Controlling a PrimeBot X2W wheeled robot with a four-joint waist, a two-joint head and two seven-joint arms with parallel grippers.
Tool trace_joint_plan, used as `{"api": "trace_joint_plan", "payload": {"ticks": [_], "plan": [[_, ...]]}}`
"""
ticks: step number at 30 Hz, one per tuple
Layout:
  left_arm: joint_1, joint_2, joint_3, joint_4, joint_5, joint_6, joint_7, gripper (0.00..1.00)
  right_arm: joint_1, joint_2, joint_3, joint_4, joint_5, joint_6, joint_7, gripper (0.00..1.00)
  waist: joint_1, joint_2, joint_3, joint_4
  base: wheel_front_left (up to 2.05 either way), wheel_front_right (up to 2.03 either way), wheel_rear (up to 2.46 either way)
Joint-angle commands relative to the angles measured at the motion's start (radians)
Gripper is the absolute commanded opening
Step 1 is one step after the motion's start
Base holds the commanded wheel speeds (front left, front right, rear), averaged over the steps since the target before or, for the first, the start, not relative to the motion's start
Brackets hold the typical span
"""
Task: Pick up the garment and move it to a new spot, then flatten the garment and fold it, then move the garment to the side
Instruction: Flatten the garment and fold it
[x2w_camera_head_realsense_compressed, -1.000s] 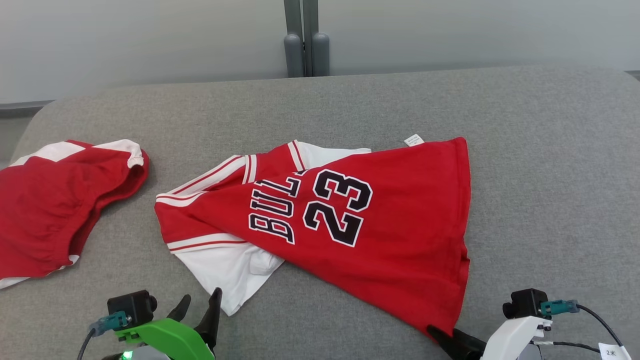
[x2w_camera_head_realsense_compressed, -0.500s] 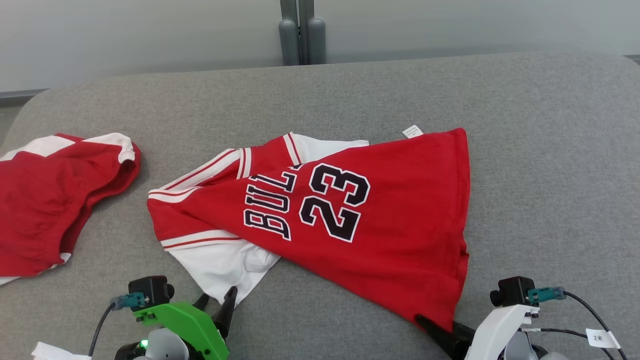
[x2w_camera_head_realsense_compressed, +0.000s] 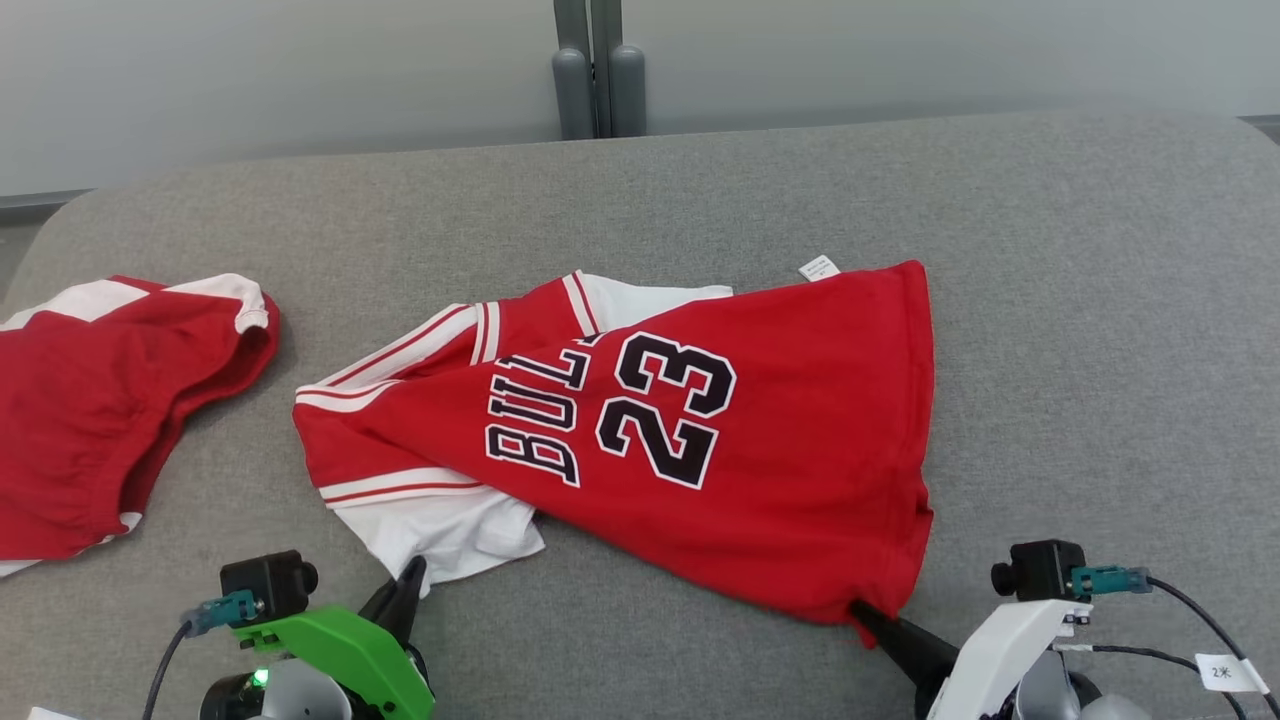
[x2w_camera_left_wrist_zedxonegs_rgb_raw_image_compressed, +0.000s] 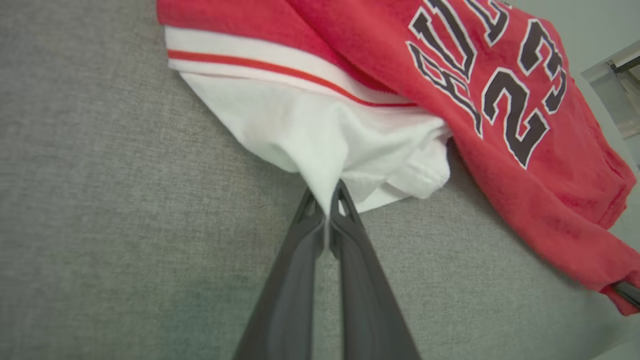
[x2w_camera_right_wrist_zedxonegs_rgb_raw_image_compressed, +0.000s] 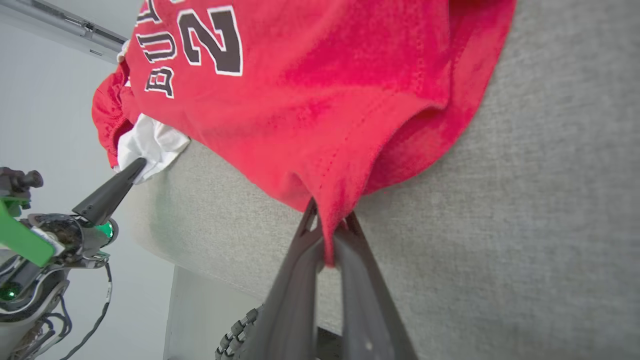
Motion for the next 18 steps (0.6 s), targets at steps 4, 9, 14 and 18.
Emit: {"api": "trace_joint_plan", "payload": {"ticks": [4,9,14,18], "plan": [[0.018,0.033,0.000,-0.051,0.001,-0.003,-0.006,0.00,0.003,-0.046,0.011,-0.060,0.035,0.000,-0.048,0.00,-0.0001,0.0000,-0.011,0.006,0.00,0.00,0.00],[-0.015,0.061,-0.004,-0.104,0.025,0.003,-0.002,0.00,-0.037,-0.095,0.026,-0.118,0.053,0.000,-0.108,0.00,-0.0001,0.0000,-0.007,0.000,0.00,0.00,0.00],[-0.100,0.115,-0.008,-0.167,0.065,0.003,0.004,0.00,-0.132,-0.147,0.036,-0.135,0.049,0.000,-0.156,0.00,-0.0001,0.0000,0.040,-0.012,0.00,0.00,0.00],[-0.247,0.158,-0.026,-0.177,0.100,0.001,0.039,0.00,-0.269,-0.182,0.038,-0.135,0.048,0.000,-0.186,0.00,-0.0001,0.0000,0.128,-0.011,0.00,0.00,0.00]]}}
